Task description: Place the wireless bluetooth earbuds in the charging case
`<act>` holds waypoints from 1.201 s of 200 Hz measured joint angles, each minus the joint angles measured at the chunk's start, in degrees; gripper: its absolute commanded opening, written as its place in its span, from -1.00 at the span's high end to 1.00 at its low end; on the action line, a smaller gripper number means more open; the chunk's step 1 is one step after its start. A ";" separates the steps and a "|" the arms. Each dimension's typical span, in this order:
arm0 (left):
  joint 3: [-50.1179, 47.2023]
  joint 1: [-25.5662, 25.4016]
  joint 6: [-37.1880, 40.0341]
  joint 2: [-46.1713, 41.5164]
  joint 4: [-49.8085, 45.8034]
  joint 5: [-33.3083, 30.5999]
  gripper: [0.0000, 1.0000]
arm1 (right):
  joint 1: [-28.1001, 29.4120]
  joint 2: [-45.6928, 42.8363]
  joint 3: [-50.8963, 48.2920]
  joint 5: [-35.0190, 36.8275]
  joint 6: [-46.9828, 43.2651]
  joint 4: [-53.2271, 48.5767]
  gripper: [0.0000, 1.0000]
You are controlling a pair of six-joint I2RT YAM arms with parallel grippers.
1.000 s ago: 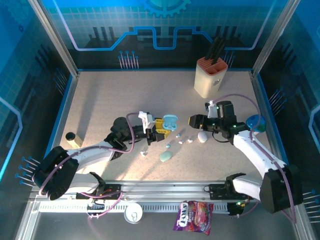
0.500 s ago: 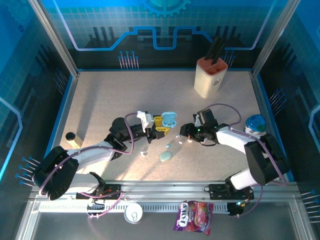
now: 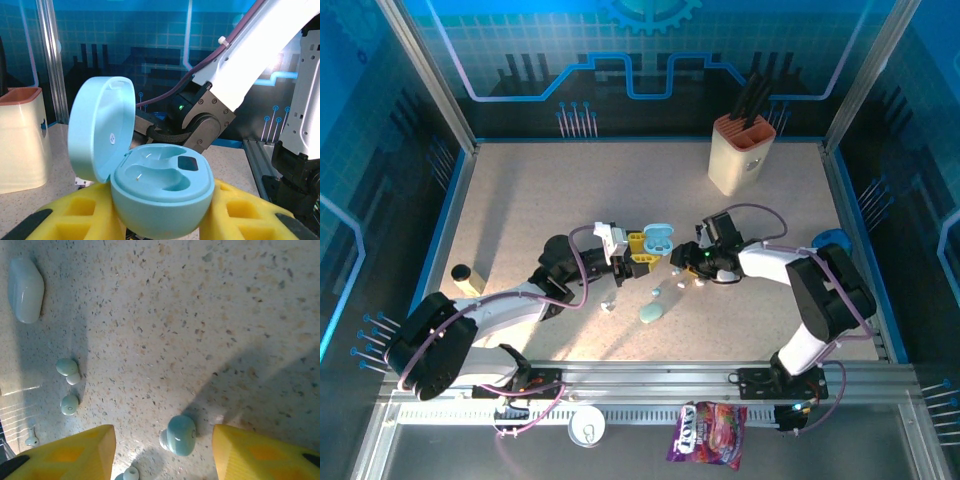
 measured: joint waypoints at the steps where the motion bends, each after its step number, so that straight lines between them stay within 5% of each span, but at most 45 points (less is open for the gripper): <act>1: 0.00 0.00 0.00 0.00 0.00 0.00 0.41 | 0.00 0.04 0.02 -0.02 0.00 0.00 -0.03; 100: 0.00 0.00 0.50 0.00 -0.04 0.00 0.43 | 0.50 3.76 2.73 -0.37 -2.64 -3.13 0.59; 180: -1.46 0.00 1.33 -0.02 -0.92 -2.69 0.46 | 0.83 2.01 4.15 3.98 -7.54 -7.41 0.55; 240: -3.48 0.17 2.49 0.24 -1.68 -7.37 0.47 | 0.85 -14.64 4.13 17.64 -19.61 -11.50 0.56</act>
